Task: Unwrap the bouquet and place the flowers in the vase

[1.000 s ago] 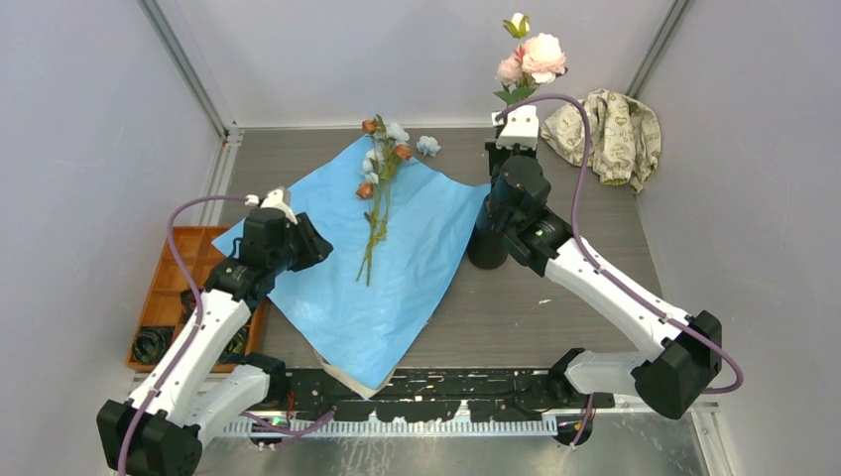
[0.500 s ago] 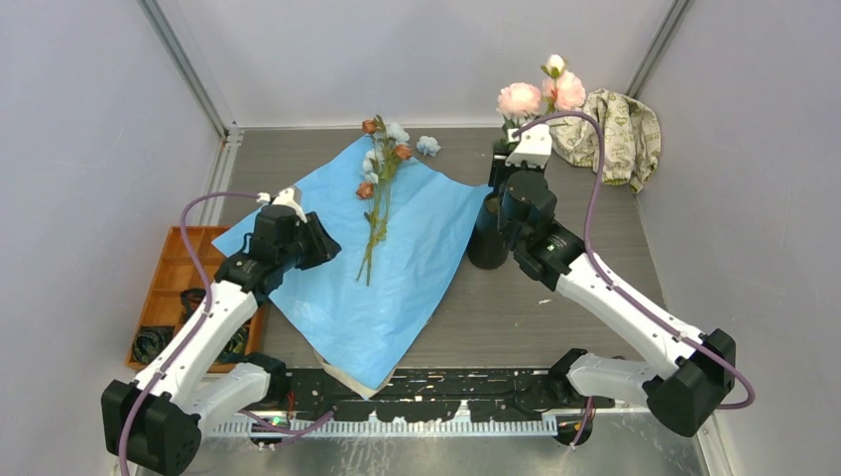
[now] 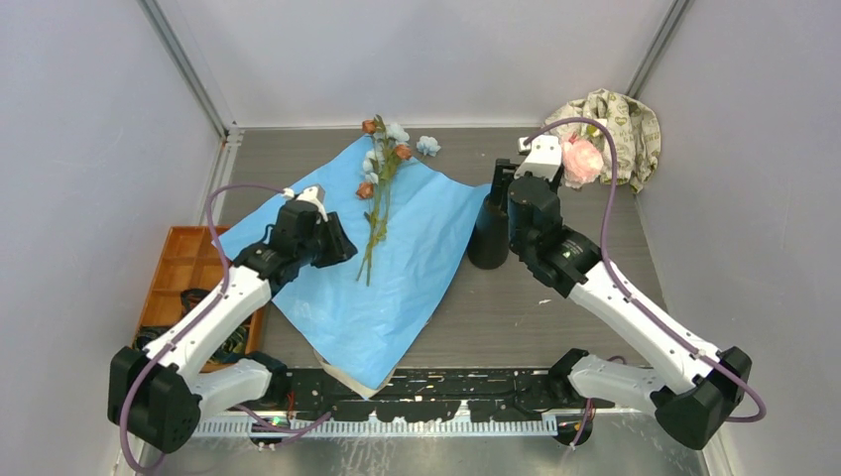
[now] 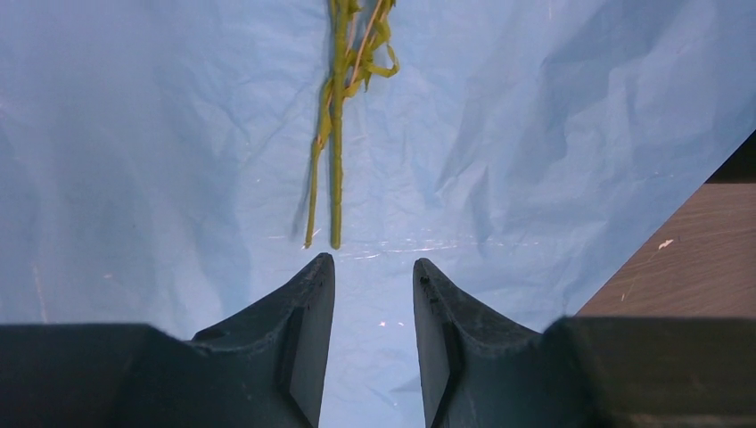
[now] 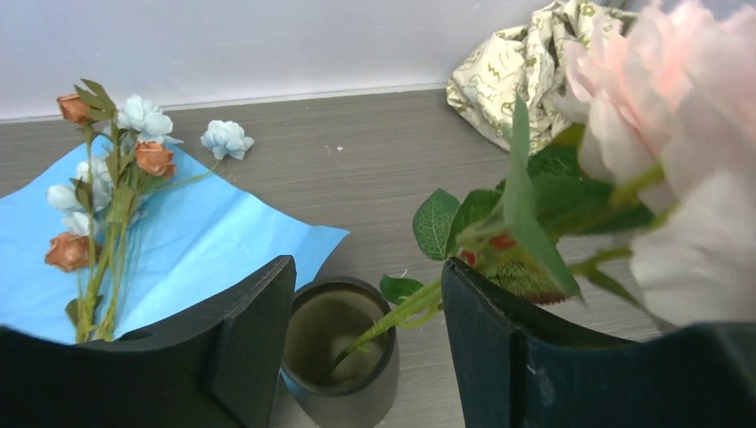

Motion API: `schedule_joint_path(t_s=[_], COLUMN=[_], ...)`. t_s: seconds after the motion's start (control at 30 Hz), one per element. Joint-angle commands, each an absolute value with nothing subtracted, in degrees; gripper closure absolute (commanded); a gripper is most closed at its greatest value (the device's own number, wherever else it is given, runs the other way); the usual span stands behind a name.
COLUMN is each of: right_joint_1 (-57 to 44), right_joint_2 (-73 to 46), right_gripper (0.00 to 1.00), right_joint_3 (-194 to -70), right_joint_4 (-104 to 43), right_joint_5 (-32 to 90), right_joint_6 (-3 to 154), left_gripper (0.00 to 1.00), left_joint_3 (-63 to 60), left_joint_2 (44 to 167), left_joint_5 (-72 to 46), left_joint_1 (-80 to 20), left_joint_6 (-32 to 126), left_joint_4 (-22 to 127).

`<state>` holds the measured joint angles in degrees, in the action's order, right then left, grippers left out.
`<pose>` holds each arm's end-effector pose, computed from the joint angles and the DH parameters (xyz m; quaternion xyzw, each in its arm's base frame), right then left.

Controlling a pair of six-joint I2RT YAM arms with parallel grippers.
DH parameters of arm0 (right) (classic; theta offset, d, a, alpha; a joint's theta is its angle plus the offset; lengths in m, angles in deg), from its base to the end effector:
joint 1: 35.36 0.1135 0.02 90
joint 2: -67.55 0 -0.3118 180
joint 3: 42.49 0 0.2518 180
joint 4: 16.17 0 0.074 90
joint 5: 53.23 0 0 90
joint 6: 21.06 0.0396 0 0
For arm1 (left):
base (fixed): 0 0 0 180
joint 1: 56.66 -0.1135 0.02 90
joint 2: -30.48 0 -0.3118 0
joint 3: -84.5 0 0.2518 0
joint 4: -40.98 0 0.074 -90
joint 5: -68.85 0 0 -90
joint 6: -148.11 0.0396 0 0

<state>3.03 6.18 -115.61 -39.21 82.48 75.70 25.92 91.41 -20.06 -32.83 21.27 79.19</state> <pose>0.1875 0.1124 0.4186 0.0428 0.7527 -0.0530 0.6549 0.1885 -0.0841 0.3018 -0.0990 0.9029 -0.2187 0.3565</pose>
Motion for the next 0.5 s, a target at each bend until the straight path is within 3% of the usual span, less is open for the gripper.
schedule_joint_path(t_s=[0.0, 0.47], right_joint_1=[2.8, 2.8], right_joint_2=[10.6, 28.1], right_gripper=[0.34, 0.32], right_joint_3=[-120.0, -118.5], right_joint_4=[-46.3, -47.0], right_joint_5=[80.3, 59.3], right_joint_6=[83.3, 90.5], left_gripper=[0.61, 0.59], left_joint_3=[19.8, 0.2], left_joint_2=[94.9, 118.0], left_joint_5=[-20.7, -24.0], left_joint_1=[-31.4, -30.4], left_joint_6=[22.5, 25.9], left_joint_4=[75.1, 79.2])
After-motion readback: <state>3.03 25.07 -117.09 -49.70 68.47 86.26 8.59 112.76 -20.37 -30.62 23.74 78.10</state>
